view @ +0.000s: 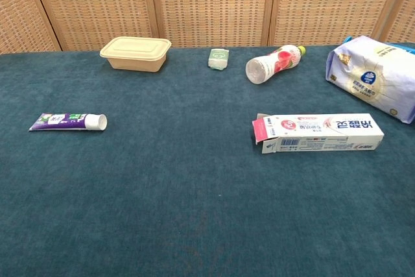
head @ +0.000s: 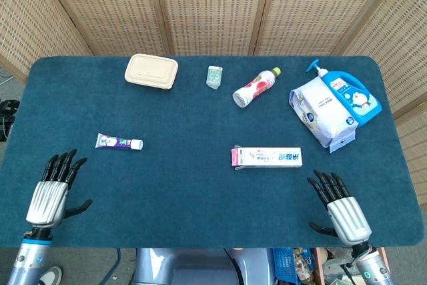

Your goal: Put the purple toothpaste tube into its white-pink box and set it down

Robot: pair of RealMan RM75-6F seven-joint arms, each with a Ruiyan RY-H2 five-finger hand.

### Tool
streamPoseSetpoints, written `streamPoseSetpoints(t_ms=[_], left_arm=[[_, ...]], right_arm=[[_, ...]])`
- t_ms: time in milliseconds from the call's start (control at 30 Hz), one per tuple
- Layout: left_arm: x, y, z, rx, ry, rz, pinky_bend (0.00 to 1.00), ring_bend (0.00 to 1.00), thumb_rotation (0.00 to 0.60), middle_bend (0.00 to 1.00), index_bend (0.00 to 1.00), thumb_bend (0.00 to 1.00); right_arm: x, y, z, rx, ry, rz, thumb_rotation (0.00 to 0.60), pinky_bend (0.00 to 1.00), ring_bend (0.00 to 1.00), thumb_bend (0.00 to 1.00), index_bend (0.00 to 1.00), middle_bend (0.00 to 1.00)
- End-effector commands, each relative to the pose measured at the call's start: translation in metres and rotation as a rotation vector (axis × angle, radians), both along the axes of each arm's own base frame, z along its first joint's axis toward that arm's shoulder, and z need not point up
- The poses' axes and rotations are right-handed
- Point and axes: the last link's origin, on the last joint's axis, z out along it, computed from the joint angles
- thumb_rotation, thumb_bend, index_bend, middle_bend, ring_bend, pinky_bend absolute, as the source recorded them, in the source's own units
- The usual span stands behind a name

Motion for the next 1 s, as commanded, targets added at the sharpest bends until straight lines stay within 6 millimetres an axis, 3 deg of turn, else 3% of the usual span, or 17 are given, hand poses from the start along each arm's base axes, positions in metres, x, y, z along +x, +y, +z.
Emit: streamPoseSetpoints(t_ms=[33,133,200,300,700,1000], left_arm=[[0.000,0.027,0.004,-0.003,0.044,0.008,0.00,0.00,0.600,0.00,0.17,0.19],[-0.002,0.048,0.008,-0.012,0.081,0.028,0.00,0.00,0.600,0.01,0.19,0.19],[-0.005,0.072,0.010,-0.047,0.122,0.069,0.00,0.00,0.600,0.01,0.19,0.19],[-0.003,0.088,0.011,-0.077,0.147,0.104,0.00,0.00,0.600,0.02,0.19,0.19],[0.002,0.128,0.000,-0.106,0.261,0.147,0.00,0.00,0.600,0.06,0.21,0.21],[-0.012,0.150,-0.011,-0.136,0.334,0.229,0.00,0.00,0.600,0.06,0.22,0.22]], right_arm=[[0.000,0.000,-0.002,0.004,0.007,0.001,0.600,0.00,0.00,0.05,0.06,0.00],[0.001,0.000,-0.004,0.004,0.012,0.001,0.600,0.00,0.00,0.05,0.06,0.00],[0.000,0.000,-0.005,0.006,0.017,-0.003,0.600,0.00,0.00,0.05,0.06,0.00],[0.000,0.000,-0.005,0.005,0.017,-0.002,0.600,0.00,0.00,0.05,0.06,0.00],[-0.002,-0.003,-0.005,0.003,0.018,-0.011,0.600,0.00,0.00,0.05,0.06,0.00],[-0.004,-0.004,-0.005,0.001,0.021,-0.016,0.600,0.00,0.00,0.05,0.06,0.00]])
